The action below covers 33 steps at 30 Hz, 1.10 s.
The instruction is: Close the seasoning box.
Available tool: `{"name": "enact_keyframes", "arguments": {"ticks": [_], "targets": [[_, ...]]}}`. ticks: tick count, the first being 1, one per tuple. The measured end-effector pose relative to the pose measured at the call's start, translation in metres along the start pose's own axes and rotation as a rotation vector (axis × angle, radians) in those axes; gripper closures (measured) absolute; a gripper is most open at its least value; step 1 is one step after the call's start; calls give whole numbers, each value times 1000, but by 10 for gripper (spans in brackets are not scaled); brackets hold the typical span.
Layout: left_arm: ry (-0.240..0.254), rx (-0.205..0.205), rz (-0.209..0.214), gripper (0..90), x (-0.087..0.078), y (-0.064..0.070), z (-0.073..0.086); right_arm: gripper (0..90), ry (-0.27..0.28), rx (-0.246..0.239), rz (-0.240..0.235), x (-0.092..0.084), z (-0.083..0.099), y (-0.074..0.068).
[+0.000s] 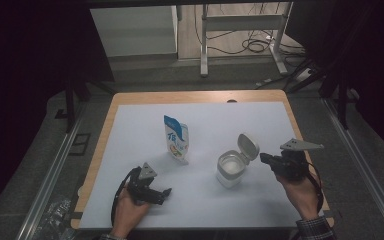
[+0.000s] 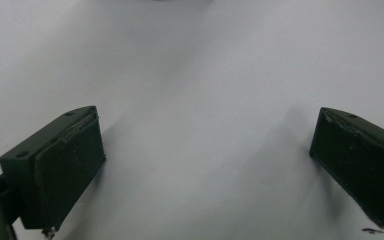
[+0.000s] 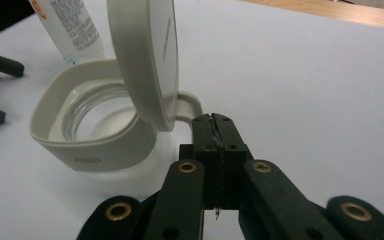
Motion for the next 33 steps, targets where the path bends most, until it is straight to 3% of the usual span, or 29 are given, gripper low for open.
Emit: {"name": "enact_keyframes", "arguments": {"ticks": [9, 17, 33], "targets": [[-1, 0, 1, 9, 0, 0, 0, 890, 19, 5, -5, -1, -11, 0], [-1, 2, 0, 9, 0, 0, 0, 890, 43, -31, -20, -2, -25, -11], [-2, 3, 0, 9, 0, 0, 0, 889, 41, -62, -56, -1, -24, -30]]}}
Point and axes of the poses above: each handheld gripper's, and its own axes: x roughly forward along the jaws, z roughly out of its underside, y roughly to its right, the point moved 8 cm from there along x, roughly forward along the jaws, and after that the axes turned 10 degrees about z, right-handed, at the moved point
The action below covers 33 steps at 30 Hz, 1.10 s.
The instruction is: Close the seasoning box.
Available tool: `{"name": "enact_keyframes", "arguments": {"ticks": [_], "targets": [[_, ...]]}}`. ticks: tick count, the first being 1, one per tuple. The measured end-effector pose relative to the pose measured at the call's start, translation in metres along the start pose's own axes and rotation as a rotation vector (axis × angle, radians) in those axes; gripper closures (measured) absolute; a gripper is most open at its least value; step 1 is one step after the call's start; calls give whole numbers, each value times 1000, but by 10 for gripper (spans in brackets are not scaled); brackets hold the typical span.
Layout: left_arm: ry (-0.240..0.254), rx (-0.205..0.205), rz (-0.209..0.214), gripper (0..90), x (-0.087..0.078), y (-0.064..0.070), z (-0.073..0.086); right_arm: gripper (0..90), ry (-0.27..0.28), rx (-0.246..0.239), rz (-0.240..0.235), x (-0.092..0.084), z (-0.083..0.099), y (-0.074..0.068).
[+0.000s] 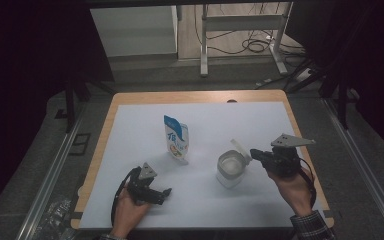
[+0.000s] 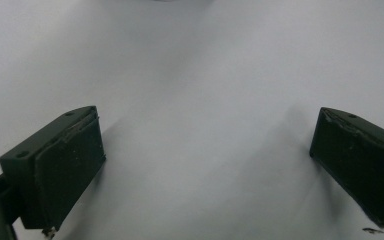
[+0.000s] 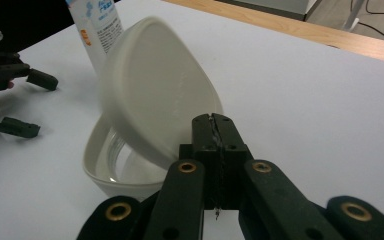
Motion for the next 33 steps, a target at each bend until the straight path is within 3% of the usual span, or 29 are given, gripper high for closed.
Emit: {"name": "enact_keyframes", "arguments": {"ticks": [4, 13, 23, 33], "targets": [[0, 0, 0, 9, 0, 0, 0, 886, -9, -10, -10, 2, 1, -6], [0, -1, 1, 9, 0, 0, 0, 855, 19, -14, 6, -6, 4, -5], [2, -3, 0, 9, 0, 0, 0, 854, 23, -19, -30, -16, 19, -13], [-1, 0, 1, 9, 0, 0, 0, 855, 9, -55, -50, -13, 37, -23]]}}
Point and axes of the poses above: each handheld gripper's, and its own axes: x roughly forward along the jaws, z roughly out of its underside, y roughly to its right, the point moved 8 cm from there along x, roughly forward along the jaws, and after that the axes turned 10 degrees about z, right-handed, at the moved point
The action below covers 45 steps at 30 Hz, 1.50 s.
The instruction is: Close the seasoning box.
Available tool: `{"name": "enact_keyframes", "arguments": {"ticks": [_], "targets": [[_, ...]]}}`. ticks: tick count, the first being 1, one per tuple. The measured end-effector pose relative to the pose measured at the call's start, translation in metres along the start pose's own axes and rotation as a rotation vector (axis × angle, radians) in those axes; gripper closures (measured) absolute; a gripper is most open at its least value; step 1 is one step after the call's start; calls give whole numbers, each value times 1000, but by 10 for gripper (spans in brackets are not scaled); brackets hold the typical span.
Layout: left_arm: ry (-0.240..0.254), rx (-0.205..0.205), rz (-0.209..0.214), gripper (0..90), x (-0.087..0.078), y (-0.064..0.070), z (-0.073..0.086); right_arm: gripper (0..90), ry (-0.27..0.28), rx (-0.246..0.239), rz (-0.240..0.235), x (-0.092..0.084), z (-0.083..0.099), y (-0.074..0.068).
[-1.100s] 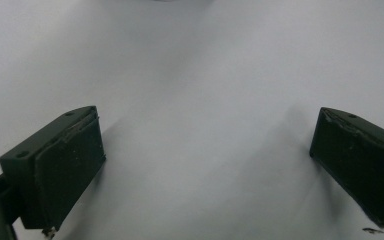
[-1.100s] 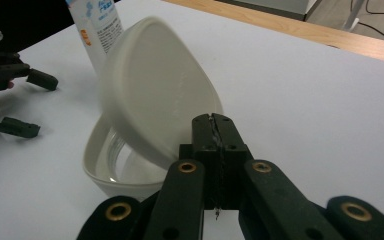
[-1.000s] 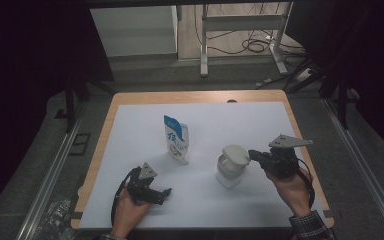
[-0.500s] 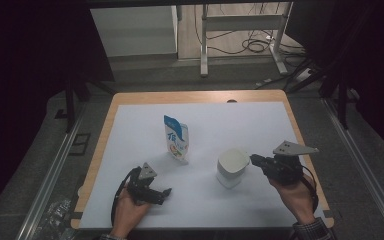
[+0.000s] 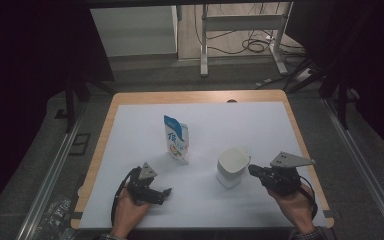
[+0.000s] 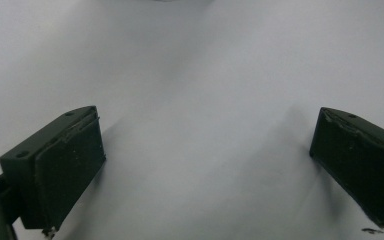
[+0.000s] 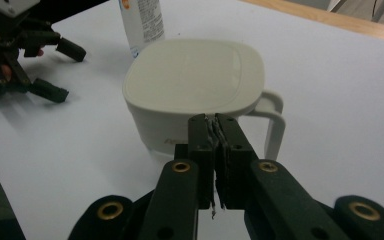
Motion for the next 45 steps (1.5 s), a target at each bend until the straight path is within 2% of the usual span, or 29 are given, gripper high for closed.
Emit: {"name": "enact_keyframes", "arguments": {"ticks": [11, 23, 28, 38, 45], "targets": [[0, 0, 0, 9, 0, 0, 0, 856, -31, -33, -33, 11, 19, -12], [3, -2, 0, 9, 0, 0, 0, 857, -61, -38, -63, 29, 38, -19], [3, -2, 0, 9, 0, 0, 0, 857, -67, -19, -75, 36, 42, -18], [2, -2, 0, 9, 0, 0, 0, 875, -100, -28, -86, 44, 51, -20], [2, -3, 0, 9, 0, 0, 0, 890, -113, -57, -96, 52, 50, -27]]}}
Point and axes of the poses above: each handheld gripper's, and its own axes: x roughly forward along the jaws, z roughly out of its underside, y roughly to its right, the point moved 8 cm from there along x, roughly forward along the jaws, and after that the axes turned 10 degrees about z, right-handed, at the moved point
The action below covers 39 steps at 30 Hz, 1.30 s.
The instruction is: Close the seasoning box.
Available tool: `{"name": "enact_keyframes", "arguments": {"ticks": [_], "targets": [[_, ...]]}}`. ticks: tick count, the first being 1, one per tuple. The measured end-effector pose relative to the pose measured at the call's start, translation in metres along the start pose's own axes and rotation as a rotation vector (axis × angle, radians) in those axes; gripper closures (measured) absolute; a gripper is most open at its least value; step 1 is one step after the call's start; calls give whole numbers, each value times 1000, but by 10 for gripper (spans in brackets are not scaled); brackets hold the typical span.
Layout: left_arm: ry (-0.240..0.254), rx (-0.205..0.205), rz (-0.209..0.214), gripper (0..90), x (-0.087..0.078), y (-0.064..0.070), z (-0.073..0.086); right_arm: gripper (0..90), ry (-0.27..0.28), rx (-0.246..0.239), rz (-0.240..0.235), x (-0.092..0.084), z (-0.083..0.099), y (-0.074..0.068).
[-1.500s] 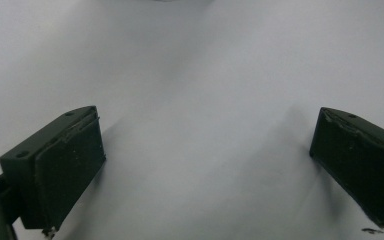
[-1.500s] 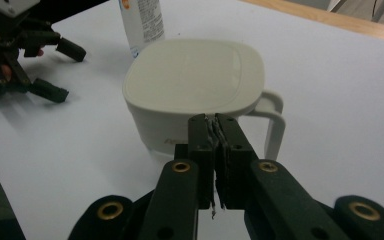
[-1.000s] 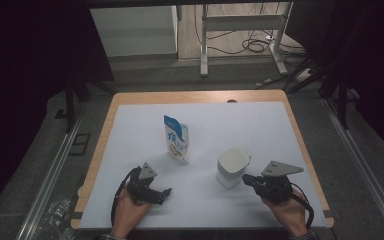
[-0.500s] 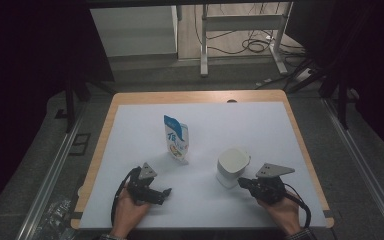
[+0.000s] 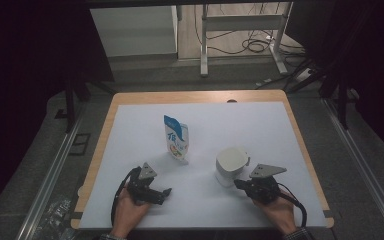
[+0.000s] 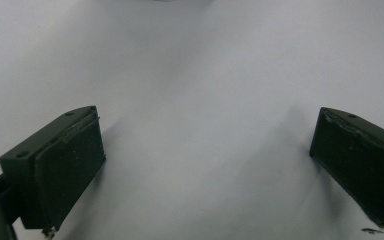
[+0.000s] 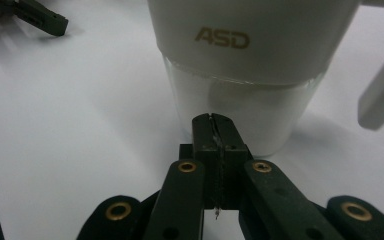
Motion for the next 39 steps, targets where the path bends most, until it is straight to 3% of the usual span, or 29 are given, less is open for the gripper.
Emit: {"name": "enact_keyframes", "arguments": {"ticks": [14, 39], "targets": [[0, 0, 0, 9, 0, 0, 0, 892, -15, -61, 13, 17, -7, -8], [-1, 1, 1, 9, 0, 0, 0, 892, -9, -69, 53, 36, -22, 0]]}}
Point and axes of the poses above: each handheld gripper's, and its own axes: x roughly forward along the jaws, z roughly out of its underside, y roughly to its right, the point moved 8 cm from there along x, roughly forward along the jaws, and after that the axes turned 10 degrees about z, right-handed, at the moved point
